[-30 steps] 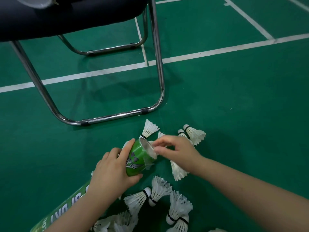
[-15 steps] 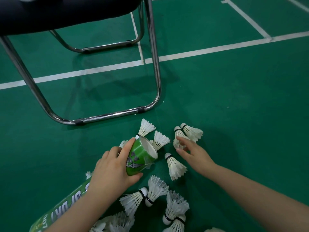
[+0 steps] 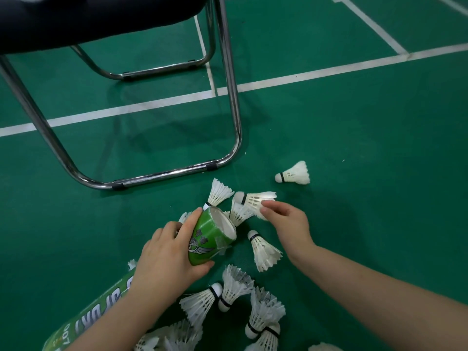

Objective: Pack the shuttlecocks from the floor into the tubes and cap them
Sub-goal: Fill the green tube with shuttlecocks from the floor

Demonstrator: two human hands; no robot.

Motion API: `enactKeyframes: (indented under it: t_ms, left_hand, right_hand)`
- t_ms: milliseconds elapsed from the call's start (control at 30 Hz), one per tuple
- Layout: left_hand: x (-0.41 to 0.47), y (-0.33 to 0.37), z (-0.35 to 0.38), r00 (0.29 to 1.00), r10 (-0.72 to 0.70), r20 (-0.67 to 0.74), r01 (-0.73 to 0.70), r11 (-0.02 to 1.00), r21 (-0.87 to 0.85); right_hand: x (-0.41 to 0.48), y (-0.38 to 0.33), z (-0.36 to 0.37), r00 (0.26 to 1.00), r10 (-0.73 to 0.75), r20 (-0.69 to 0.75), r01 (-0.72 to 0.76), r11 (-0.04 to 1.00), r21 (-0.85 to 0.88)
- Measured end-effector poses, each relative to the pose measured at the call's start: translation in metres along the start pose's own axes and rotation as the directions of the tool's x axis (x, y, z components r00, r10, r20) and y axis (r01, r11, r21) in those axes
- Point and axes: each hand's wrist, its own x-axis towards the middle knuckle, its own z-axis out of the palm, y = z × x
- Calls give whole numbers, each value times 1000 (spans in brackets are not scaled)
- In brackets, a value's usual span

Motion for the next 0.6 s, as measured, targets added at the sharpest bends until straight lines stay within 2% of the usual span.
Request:
enactKeyframes:
  t_ms: [133, 300, 600]
  left_hand:
    - [1, -1, -3, 1000, -3, 5, 3, 1000, 19]
    - [0, -2, -6, 1000, -17, -10, 17, 1000, 11]
    - [-1, -5, -10, 999, -2, -48, 2, 1000, -2]
  right_hand:
    - [-18, -15, 4, 976, -218, 3, 218, 975, -48]
    - [-34, -25, 14, 890, -446, 95, 453, 889, -66]
    - [-44, -29, 25, 820, -534, 206, 556, 829, -65]
